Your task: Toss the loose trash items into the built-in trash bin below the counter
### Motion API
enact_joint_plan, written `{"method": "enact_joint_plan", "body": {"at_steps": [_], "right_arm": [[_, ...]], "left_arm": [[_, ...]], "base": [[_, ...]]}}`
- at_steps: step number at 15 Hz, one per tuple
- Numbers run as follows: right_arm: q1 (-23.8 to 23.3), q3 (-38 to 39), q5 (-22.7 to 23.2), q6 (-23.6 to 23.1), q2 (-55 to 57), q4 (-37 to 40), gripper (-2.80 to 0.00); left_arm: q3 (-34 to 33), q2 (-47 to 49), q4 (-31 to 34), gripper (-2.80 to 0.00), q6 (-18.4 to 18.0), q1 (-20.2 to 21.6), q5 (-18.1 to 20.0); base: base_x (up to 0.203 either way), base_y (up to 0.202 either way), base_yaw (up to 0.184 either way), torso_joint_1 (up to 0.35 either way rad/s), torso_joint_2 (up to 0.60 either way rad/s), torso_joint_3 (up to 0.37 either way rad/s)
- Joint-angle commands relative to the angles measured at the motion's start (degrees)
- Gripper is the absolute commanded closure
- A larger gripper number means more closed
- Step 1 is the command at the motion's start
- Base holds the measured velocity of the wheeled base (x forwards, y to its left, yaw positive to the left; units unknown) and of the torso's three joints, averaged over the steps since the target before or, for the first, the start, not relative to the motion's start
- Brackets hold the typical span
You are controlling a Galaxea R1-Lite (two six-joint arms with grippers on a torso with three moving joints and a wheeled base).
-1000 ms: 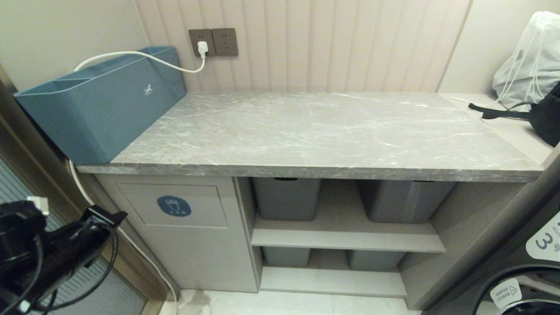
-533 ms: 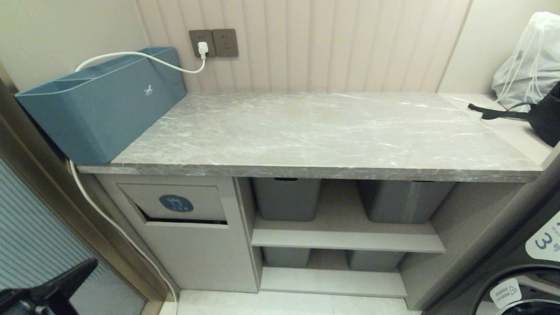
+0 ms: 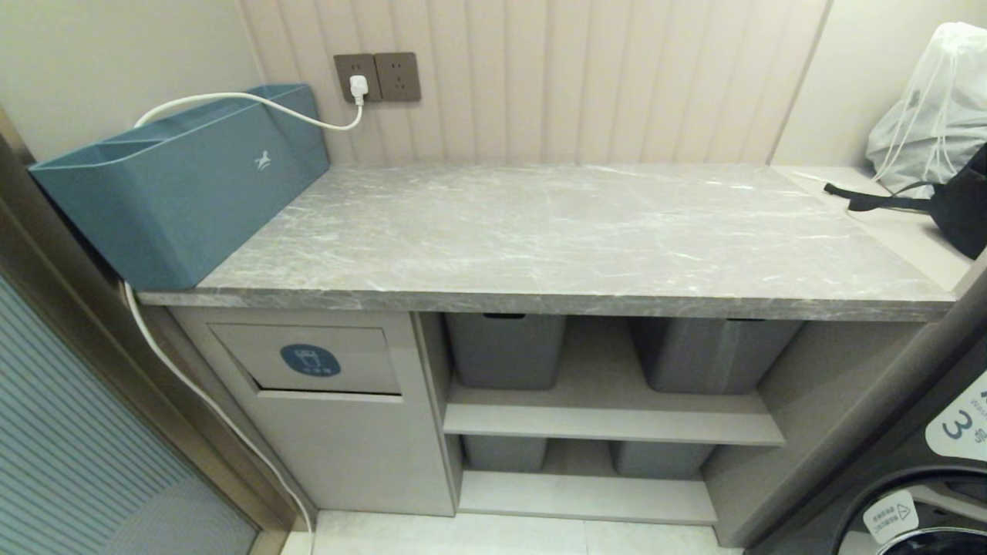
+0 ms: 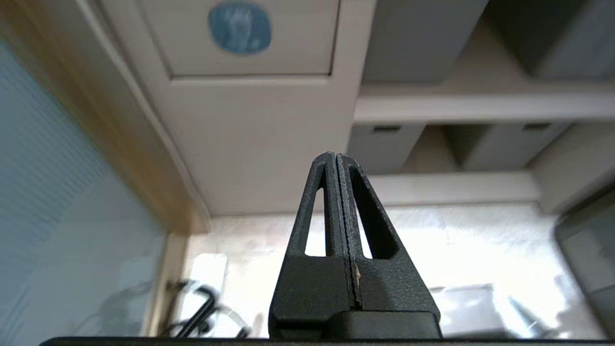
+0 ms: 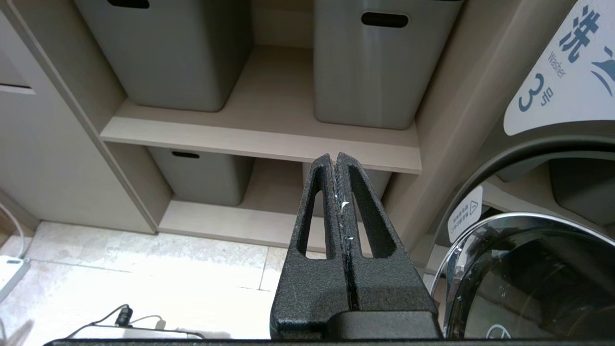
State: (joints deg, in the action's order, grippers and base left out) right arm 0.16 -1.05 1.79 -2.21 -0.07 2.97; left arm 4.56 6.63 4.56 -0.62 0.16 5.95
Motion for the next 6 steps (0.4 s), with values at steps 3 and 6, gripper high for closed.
{"method": "enact_joint_plan", "body": {"at_steps": [3,6], "right_arm": [[0.0,-0.1,-1.4,0.0,0.0,0.0,0.00],[0.0,0.0,-1.7,0.7,0.0,-0.1,0.00]], "left_arm": [[0.6,-6.5,4.2,0.00,-0.5,-0.5,-0.4],[0.6,-6.5,4.3,0.00,-0.4,-0.5,-0.6]], "base": [[0.000,0.000,0.000,0.000,0.00,0.000],[0.000,0.000,0.000,0.000,0.00,0.000]]}}
